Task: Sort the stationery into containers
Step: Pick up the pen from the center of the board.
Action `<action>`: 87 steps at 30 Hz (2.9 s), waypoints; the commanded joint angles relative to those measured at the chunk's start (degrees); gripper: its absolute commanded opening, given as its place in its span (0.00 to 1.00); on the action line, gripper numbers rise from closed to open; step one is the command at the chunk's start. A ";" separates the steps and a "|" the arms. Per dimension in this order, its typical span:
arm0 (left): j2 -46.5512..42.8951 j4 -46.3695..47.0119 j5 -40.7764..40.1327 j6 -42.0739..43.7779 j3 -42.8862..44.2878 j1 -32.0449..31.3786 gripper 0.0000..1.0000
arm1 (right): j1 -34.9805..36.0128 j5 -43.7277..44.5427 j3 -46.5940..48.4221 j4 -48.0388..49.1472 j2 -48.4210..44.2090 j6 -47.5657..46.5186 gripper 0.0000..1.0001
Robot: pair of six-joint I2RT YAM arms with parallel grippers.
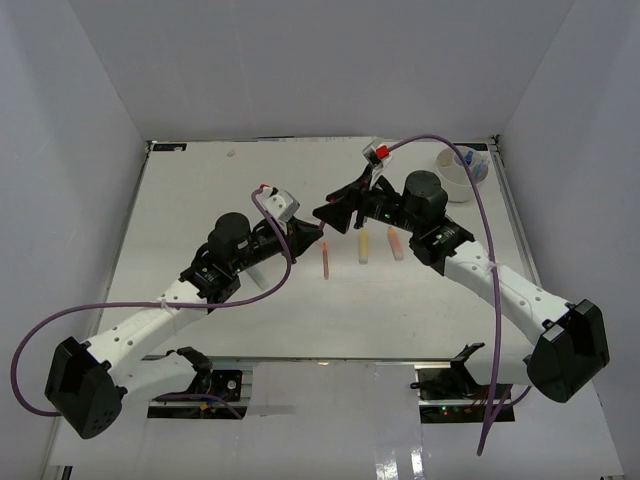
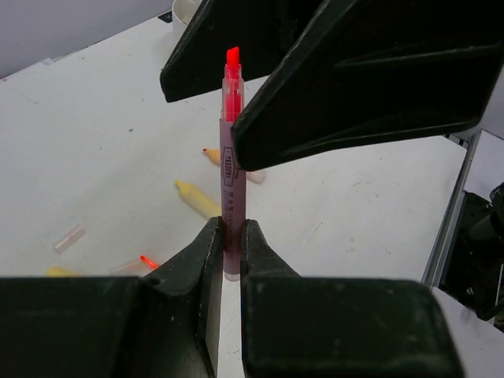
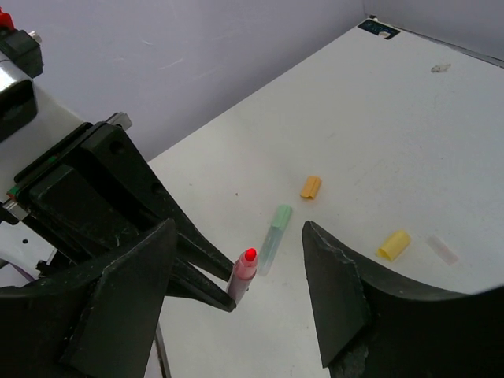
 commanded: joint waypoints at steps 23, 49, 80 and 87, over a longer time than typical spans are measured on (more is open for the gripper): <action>-3.47 3.54 2.26 0.65 -1.65 0.46 0.43 | 2.10 -1.33 2.27 3.34 0.90 0.56 0.08; -2.15 8.63 22.03 -0.48 -2.97 4.59 0.50 | 2.45 -9.60 1.66 4.66 -2.26 2.06 0.08; 2.51 20.33 29.33 -11.47 -2.00 6.44 0.38 | 4.21 -9.86 1.48 6.41 -0.59 2.58 0.08; 3.12 20.86 30.21 -12.26 -1.92 6.44 0.27 | 4.91 -9.95 1.39 6.94 -0.42 2.76 0.08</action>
